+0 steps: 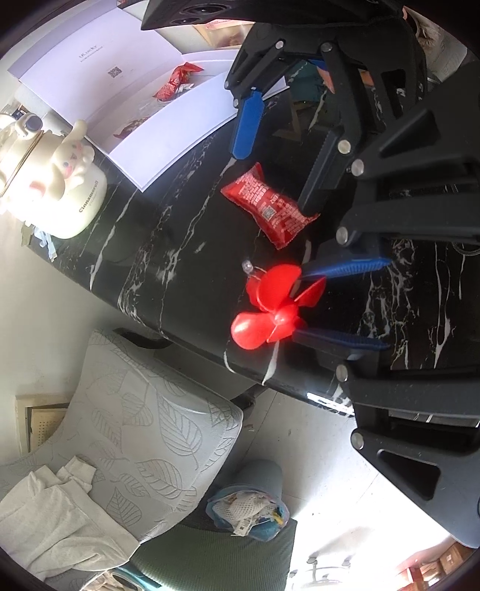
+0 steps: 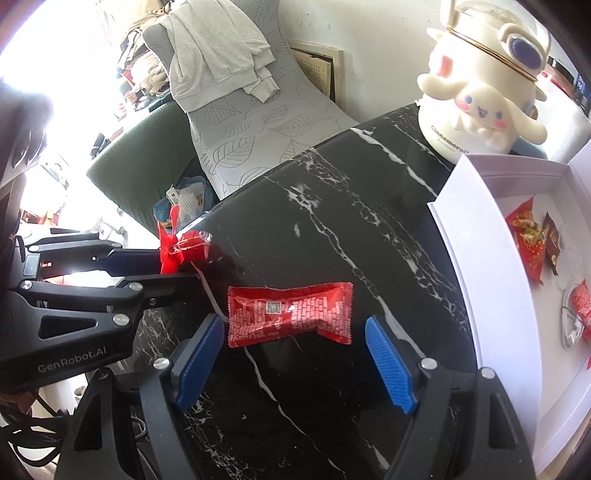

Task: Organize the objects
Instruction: 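Close the left gripper on the red fan while the right grasps the red candy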

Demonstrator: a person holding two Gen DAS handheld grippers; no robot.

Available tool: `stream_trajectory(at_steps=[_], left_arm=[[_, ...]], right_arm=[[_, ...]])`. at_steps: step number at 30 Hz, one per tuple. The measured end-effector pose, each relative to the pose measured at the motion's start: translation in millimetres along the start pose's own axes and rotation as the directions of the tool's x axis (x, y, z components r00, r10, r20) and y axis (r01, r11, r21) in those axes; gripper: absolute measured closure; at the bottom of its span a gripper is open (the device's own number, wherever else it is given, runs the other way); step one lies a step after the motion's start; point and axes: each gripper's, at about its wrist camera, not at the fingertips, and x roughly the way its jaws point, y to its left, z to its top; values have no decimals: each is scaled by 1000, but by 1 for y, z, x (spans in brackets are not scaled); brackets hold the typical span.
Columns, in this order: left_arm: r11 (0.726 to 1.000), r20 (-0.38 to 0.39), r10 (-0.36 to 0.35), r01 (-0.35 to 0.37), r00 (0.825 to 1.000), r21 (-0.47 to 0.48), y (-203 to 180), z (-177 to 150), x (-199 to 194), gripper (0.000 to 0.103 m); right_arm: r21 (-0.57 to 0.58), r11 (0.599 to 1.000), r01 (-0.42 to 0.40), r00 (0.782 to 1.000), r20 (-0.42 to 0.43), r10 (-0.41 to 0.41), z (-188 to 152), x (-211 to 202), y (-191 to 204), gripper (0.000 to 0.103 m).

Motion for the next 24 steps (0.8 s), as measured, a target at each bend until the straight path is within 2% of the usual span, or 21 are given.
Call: stream_trajectory(at_steps=[3, 6, 9, 11, 13, 21, 24], left_arm=[[1000, 1, -3, 3, 1000, 5, 1, 1, 0, 79], [1000, -9, -5, 5, 1000, 20, 2, 0, 0, 85], [999, -19, -7, 8, 1000, 35, 1, -3, 1, 88], [999, -24, -14, 15, 1000, 45, 0, -5, 1, 88], [999, -25, -17, 18, 1000, 50, 0, -7, 1, 88], [997, -12, -54, 54, 998, 52, -2, -10, -7, 87], [996, -7, -47, 48, 999, 79, -7, -11, -11, 85]], right_arm=[[-40, 998, 51, 999, -18, -51, 1, 7, 11, 23], [-82, 991, 108, 994, -9, -109, -2, 11, 22, 23], [-70, 992, 104, 995, 12, -104, -5, 10, 25, 25], [-65, 991, 114, 993, 31, -112, -9, 8, 24, 35], [-63, 992, 113, 993, 37, -111, -10, 8, 22, 36], [-43, 991, 123, 992, 37, -121, -22, 0, 14, 37], [-26, 991, 130, 991, 32, -130, -29, -5, 10, 37]])
